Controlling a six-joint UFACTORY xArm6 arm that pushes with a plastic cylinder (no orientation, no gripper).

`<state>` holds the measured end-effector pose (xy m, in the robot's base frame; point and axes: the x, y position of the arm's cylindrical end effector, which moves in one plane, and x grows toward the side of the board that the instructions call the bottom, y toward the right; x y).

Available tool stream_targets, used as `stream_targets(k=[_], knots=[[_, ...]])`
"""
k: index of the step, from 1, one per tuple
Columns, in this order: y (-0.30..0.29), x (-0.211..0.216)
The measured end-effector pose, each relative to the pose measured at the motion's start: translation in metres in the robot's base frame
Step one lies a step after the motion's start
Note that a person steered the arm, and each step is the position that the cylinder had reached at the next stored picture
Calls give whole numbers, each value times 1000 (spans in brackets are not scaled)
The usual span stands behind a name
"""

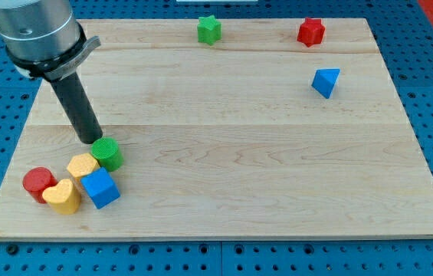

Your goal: Push the green star to green circle

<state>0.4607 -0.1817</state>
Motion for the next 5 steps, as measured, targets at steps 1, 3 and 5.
stream_targets(k=[1, 3, 5], knots=[[12, -37], [17, -123], [17, -169]])
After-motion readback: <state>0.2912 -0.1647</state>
